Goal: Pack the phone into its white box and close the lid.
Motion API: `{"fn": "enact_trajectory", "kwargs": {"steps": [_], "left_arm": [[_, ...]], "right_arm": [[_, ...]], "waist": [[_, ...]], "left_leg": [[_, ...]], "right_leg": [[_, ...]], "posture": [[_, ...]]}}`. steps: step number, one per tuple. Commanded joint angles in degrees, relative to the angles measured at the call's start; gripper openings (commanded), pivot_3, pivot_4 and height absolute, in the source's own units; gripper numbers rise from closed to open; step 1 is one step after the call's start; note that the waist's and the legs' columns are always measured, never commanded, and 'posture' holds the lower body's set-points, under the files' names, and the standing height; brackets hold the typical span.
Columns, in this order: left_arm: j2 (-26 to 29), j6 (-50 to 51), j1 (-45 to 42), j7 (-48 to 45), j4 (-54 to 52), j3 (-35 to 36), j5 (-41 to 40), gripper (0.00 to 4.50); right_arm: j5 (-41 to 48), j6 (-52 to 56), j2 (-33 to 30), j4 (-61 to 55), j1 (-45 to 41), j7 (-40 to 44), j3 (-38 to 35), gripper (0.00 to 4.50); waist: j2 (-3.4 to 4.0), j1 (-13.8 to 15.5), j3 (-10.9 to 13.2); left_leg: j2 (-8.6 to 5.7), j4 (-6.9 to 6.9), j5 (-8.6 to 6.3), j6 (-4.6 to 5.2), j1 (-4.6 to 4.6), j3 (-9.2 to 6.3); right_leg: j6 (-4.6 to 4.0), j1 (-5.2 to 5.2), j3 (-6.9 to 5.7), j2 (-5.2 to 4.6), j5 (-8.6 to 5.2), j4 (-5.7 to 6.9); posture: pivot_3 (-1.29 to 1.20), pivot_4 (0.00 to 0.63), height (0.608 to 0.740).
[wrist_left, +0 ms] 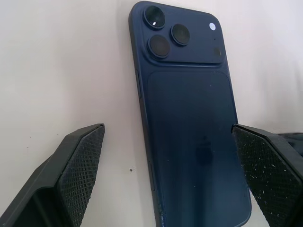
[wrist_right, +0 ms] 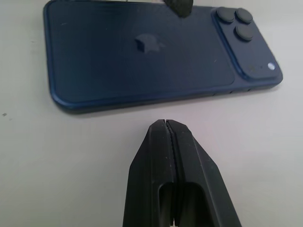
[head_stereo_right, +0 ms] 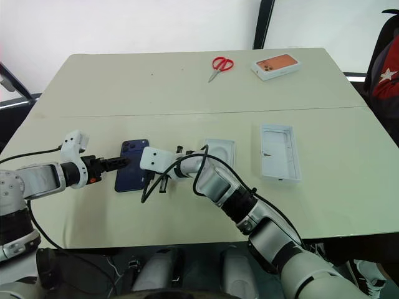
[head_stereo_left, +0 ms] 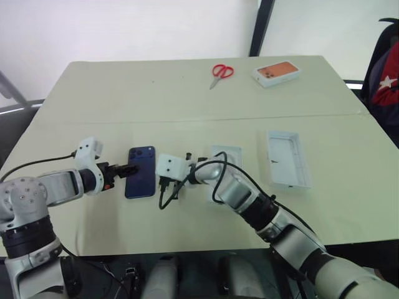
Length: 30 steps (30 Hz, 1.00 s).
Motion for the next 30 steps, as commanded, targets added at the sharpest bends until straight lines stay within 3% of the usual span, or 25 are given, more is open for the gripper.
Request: {"fn": "enact_trajectory", "kwargs": {"steps": [1, 9, 14, 30], "left_arm": [[-3.0, 1.9, 1.9, 1.9, 1.1, -4.0, -5.0, 4.50], [-9.9, 1.9, 0.2, 6.7, 1.7, 0.1, -11.4, 4.50], [-11.3, 1.9, -0.4, 9.0, 3.0, 1.2, -15.1, 4.50], [-4.8, 1.8, -1.8, 11.2, 6.3, 5.1, -13.4, 4.50]], "right_arm": [[-0.8, -2.0, 1.6, 0.4, -0.9, 0.0, 0.3, 0.01], [-1.5, -2.7, 2.1, 1.1, -0.9, 0.4, -0.7, 0.01], [-1.8, -3.0, 2.2, 1.7, -0.9, 0.5, -1.2, 0.01], [-2.3, -2.8, 1.2, 1.0, 0.1, 0.5, -2.2, 0.01]], "waist": [[0.00, 0.1, 0.0], [0.05, 0.3, -0.2], [0.02, 0.3, -0.2], [0.00, -0.5, -0.2]], "left_leg": [[-0.01, 0.01, 0.00, 0.00, 0.00, 0.00], [-0.05, 0.01, 0.00, 0.01, 0.06, -0.02], [-0.06, 0.02, -0.01, 0.02, 0.09, -0.06], [-0.02, -0.06, 0.01, -0.02, 0.09, -0.04]], "right_leg": [[0.00, 0.02, 0.00, -0.01, 0.00, 0.00], [0.00, 0.11, -0.01, -0.04, 0.00, -0.03], [0.00, 0.19, -0.05, -0.04, 0.00, -0.07], [0.00, 0.08, -0.02, 0.08, 0.00, -0.04]], "posture": [[0.00, 0.150, 0.740], [0.00, 0.150, 0.740], [0.00, 0.150, 0.740], [0.00, 0.150, 0.740]]}}
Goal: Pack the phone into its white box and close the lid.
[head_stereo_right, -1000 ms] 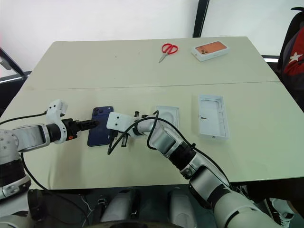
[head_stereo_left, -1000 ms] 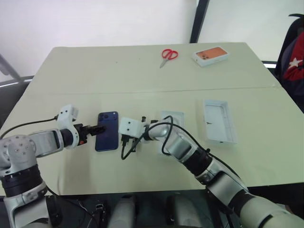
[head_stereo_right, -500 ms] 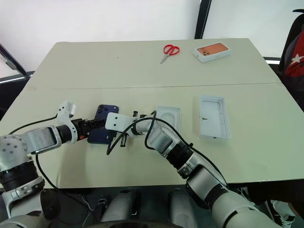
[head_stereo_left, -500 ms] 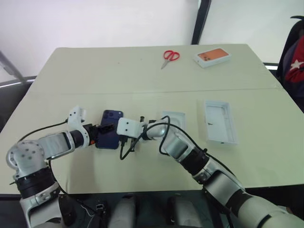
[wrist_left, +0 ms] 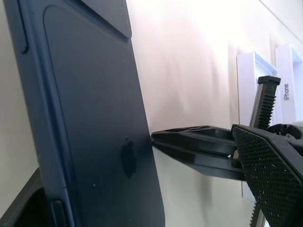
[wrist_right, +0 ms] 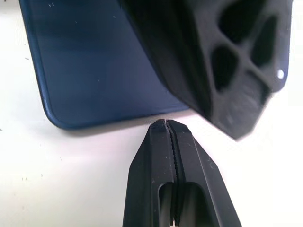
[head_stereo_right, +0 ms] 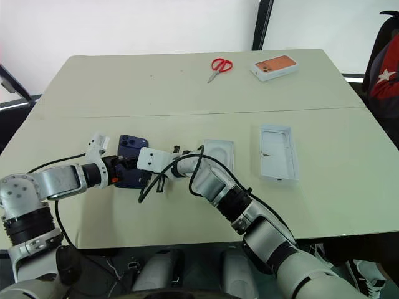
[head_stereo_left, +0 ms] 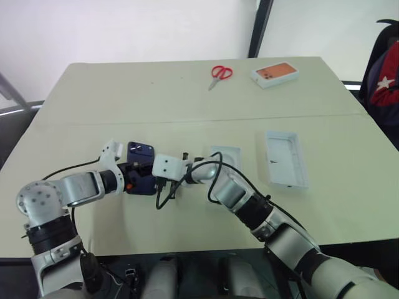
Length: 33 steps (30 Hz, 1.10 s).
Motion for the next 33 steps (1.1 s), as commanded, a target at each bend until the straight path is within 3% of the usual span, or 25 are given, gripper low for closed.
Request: {"fn": "enact_trajectory", "kwargs": {"steps": [1, 5, 8, 14, 23, 26, 27, 30, 33], "left_arm": [[2.0, 0.5, 0.4, 0.4, 1.0, 2.2, 1.9, 4.50], [2.8, 0.4, 0.5, 0.2, 1.5, 2.8, 2.1, 4.50], [2.8, 0.4, 0.3, 0.1, 1.5, 3.3, 2.5, 3.70], [2.4, 0.5, 0.4, -0.5, 0.6, 4.2, 2.8, 0.86], [0.5, 0.5, 0.5, -0.5, -0.3, 6.3, 1.2, 0.86], [-0.1, 0.5, 0.4, -0.3, -0.2, 7.4, -0.3, 0.08], [-0.3, 0.5, 0.3, 0.0, -0.1, 7.7, -0.9, 0.03], [-1.2, -0.2, 0.1, 1.0, -0.6, 8.2, -3.4, 0.03], [-4.7, -3.3, -1.9, 3.3, -2.6, 5.4, -10.6, 0.03]], "right_arm": [[-0.4, -0.2, -0.3, -1.8, 0.1, 0.0, -0.9, 0.01], [-0.5, 0.0, -0.6, -2.3, 0.3, 0.1, -0.9, 0.01], [-0.7, -0.1, -0.9, -2.5, 0.3, 0.1, -0.8, 0.00], [-0.4, 0.4, -2.5, -4.3, 0.6, 0.4, -1.5, 0.00], [1.3, 5.0, -6.4, -13.5, 1.0, 1.6, -5.8, 0.00], [2.8, 7.8, -8.9, -19.1, 1.4, 3.2, -8.6, 0.00], [3.3, 8.7, -9.9, -20.8, 1.7, 3.7, -9.5, 0.00], [4.9, 10.6, -13.1, -25.5, 2.9, 5.1, -11.8, 0.00], [8.9, 10.7, -21.9, -33.7, 8.0, 10.1, -17.7, 0.00]], "waist": [[0.00, -0.1, 0.0], [0.00, -0.1, 0.0], [-0.01, 0.0, 0.0], [-0.08, 0.3, 0.0], [-0.08, 0.2, 0.0], [-0.08, 0.2, 0.0], [-0.09, 0.1, 0.0], [-0.10, 0.4, 0.0], [-0.16, 1.2, 0.1]], "left_leg": [[0.01, -0.02, 0.01, -0.03, 0.00, 0.00], [0.05, -0.04, 0.05, -0.10, 0.00, 0.01], [0.04, -0.04, 0.05, -0.10, -0.01, 0.01], [0.05, -0.03, 0.05, -0.10, -0.09, -0.01], [0.04, -0.06, 0.05, -0.11, -0.11, 0.00], [0.05, -0.06, 0.05, -0.11, -0.12, 0.00], [0.05, -0.05, 0.05, -0.10, -0.12, 0.00], [0.05, -0.06, 0.05, -0.10, -0.13, 0.00], [0.03, -0.04, 0.03, -0.06, -0.19, -0.01]], "right_leg": [[0.00, -0.01, 0.00, 0.02, 0.00, 0.01], [0.00, -0.04, 0.02, 0.03, 0.00, 0.01], [0.00, -0.04, 0.03, 0.02, 0.00, 0.01], [0.00, -0.11, 0.01, -0.01, 0.00, -0.01], [-0.01, -0.13, 0.02, -0.02, 0.00, -0.02], [-0.01, -0.14, 0.02, -0.02, 0.00, -0.02], [-0.01, -0.14, 0.02, -0.02, 0.00, -0.03], [-0.01, -0.15, 0.02, -0.02, 0.00, -0.03], [-0.01, -0.15, 0.02, -0.06, 0.00, -0.08]], "posture": [[0.00, 0.150, 0.740], [0.00, 0.150, 0.740], [0.00, 0.150, 0.740], [0.00, 0.150, 0.740], [0.00, 0.150, 0.740], [0.00, 0.150, 0.740], [0.00, 0.150, 0.740], [0.00, 0.150, 0.740], [0.00, 0.150, 0.740]]}}
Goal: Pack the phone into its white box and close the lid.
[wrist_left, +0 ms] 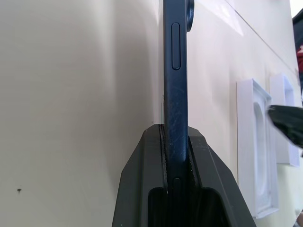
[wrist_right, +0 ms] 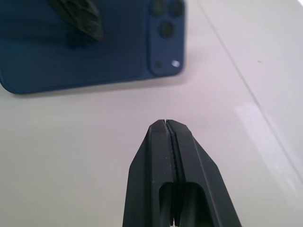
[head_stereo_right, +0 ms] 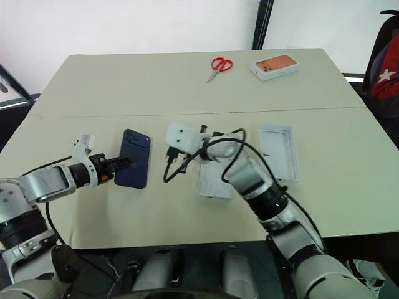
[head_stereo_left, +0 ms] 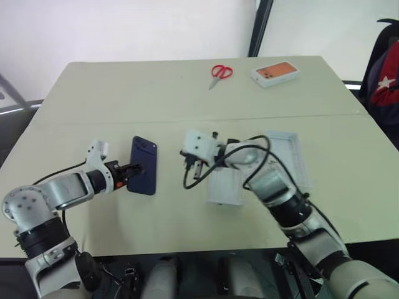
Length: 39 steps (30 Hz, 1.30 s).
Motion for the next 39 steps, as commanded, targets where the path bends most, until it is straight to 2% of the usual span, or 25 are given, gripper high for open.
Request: {"fn": "enact_trajectory", "kwargs": {"steps": [1, 6, 11, 19, 28, 39], "left_arm": [[-4.0, -4.6, -2.6, 3.5, -3.4, -2.7, -11.0, 0.03], [-10.7, -12.0, -3.6, 10.9, -6.8, -13.5, -18.4, 0.03], [-15.7, -18.8, -4.9, 17.7, -5.0, -24.5, -22.9, 0.03], [-16.8, -24.1, -6.2, 23.3, -0.2, -34.3, -25.2, 0.03], [-17.7, -26.1, -8.0, 24.6, 2.9, -39.6, -24.6, 0.03], [-18.4, -26.3, -9.9, 23.0, 6.8, -40.8, -21.6, 0.03]], "right_arm": [[5.6, -0.1, -8.9, -10.5, 5.2, 5.8, -8.0, 0.00], [11.5, -0.6, -18.3, -15.5, 13.2, 9.6, -15.8, 0.00], [13.8, -0.4, -24.3, -15.2, 20.5, 9.0, -22.5, 0.00], [15.1, -0.5, -27.5, -15.0, 25.1, 5.9, -27.0, 0.00], [17.1, -1.4, -29.5, -15.7, 27.9, 5.9, -28.0, 0.00], [22.1, -1.9, -29.6, -16.6, 29.6, 7.2, -28.9, 0.00]], "waist": [[-0.14, 0.9, 0.1], [-0.23, 1.5, 0.1], [-0.22, 1.1, 0.1], [-0.22, 1.2, 0.1], [-0.22, 1.5, 0.1], [-0.23, 1.4, 0.1]], "left_leg": [[-0.04, 0.05, -0.15, 0.26, -0.10, -0.08], [-0.13, 0.20, -0.21, 0.37, -0.15, -0.04], [-0.10, 0.16, -0.23, 0.40, -0.09, 0.06], [-0.06, 0.17, -0.22, 0.42, -0.04, 0.10], [-0.10, 0.26, -0.20, 0.40, -0.07, 0.10], [-0.12, 0.26, -0.20, 0.40, -0.05, 0.10]], "right_leg": [[0.00, 0.02, -0.06, -0.08, 0.00, -0.08], [0.01, 0.07, -0.04, -0.28, 0.01, -0.11], [0.01, 0.08, 0.02, -0.26, 0.01, -0.11], [-0.01, 0.10, 0.11, 0.01, 0.01, -0.09], [0.00, 0.15, 0.10, -0.02, 0.01, -0.11], [0.00, 0.17, 0.08, 0.01, 0.01, -0.12]], "posture": [[0.00, 0.150, 0.740], [0.00, 0.150, 0.740], [0.00, 0.150, 0.740], [0.00, 0.150, 0.740], [0.00, 0.150, 0.740], [0.00, 0.150, 0.740]]}}
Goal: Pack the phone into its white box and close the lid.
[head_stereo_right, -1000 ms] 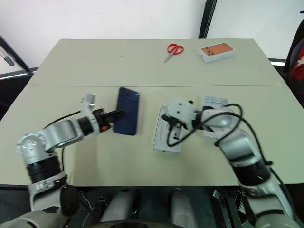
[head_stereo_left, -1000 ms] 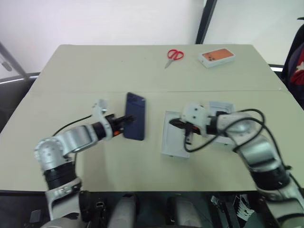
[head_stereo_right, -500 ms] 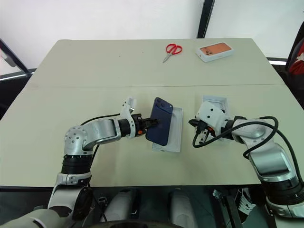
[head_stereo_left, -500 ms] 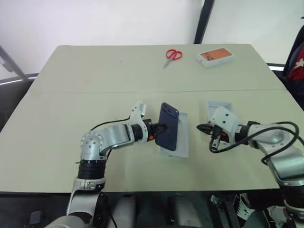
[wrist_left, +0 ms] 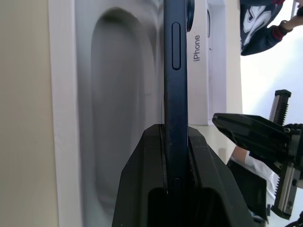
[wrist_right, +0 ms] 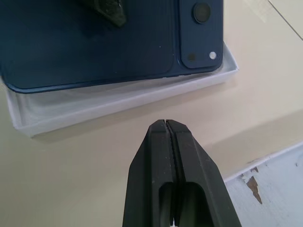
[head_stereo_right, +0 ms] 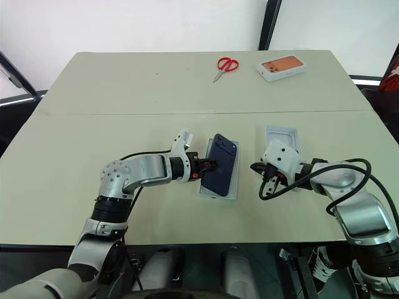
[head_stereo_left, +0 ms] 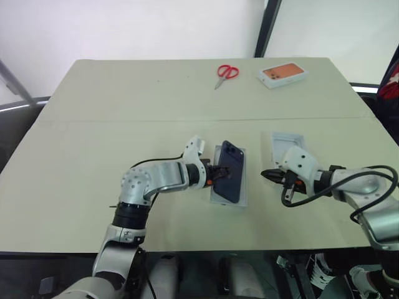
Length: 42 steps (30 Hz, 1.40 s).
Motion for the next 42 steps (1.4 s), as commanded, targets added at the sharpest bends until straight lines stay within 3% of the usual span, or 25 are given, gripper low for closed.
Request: {"fn": "enact_trajectory", "kwargs": {"steps": [1, 20, 23, 29, 37, 42], "left_arm": [[-0.6, -0.3, -1.2, -1.8, -0.6, 0.0, 0.0, 0.03], [-2.2, 1.2, -2.3, -4.6, 2.2, 0.5, 3.4, 0.03], [-2.1, 1.6, -2.4, -4.9, 2.1, 0.5, 3.5, 1.25], [0.6, 2.8, -1.9, -4.0, -0.9, 1.8, -1.4, 4.28], [15.1, 4.0, -0.1, -5.7, -8.8, 1.0, -11.2, 4.28], [27.4, 4.3, -1.7, -17.4, -15.0, 3.6, -1.1, 4.28]], "right_arm": [[3.0, -0.4, -0.4, -2.7, 0.1, 0.4, -2.3, 0.00], [13.5, -0.2, 1.9, -5.1, 4.0, -0.8, -5.2, 0.00], [13.4, -0.4, 1.8, -4.9, 4.1, -1.1, -5.0, 0.00], [13.0, -0.6, 1.3, -4.8, 4.1, -1.5, -5.1, 0.00], [12.0, -1.3, 0.6, -4.0, 2.3, -1.7, -4.4, 0.00], [9.9, -2.0, 1.1, -1.7, 0.0, -3.1, -2.1, 0.00]], "waist": [[0.00, 0.0, 0.0], [0.00, 0.0, 0.0], [0.00, 0.0, 0.0], [0.00, 0.0, 0.0], [0.01, -0.2, 0.0], [0.02, -0.2, 0.0]], "left_leg": [[0.00, 0.00, 0.00, 0.00, 0.00, 0.00], [0.00, 0.03, -0.01, 0.02, 0.00, -0.02], [0.00, 0.03, -0.01, 0.02, 0.01, -0.02], [0.02, 0.03, -0.01, 0.02, 0.01, -0.02], [0.13, 0.00, 0.01, -0.02, 0.05, -0.02], [0.04, -0.02, 0.01, -0.01, 0.06, -0.01]], "right_leg": [[0.00, 0.00, 0.00, 0.00, 0.00, 0.00], [0.00, 0.04, -0.01, 0.00, 0.00, 0.00], [0.00, 0.04, -0.02, 0.00, 0.00, 0.00], [0.00, 0.04, -0.05, 0.00, 0.00, 0.01], [0.00, 0.03, 0.01, 0.05, 0.00, 0.04], [-0.01, 0.04, -0.02, 0.07, -0.01, 0.02]], "posture": [[0.00, 0.150, 0.740], [0.00, 0.150, 0.740], [0.00, 0.150, 0.740], [0.00, 0.150, 0.740], [0.00, 0.150, 0.740], [0.00, 0.150, 0.740]]}}
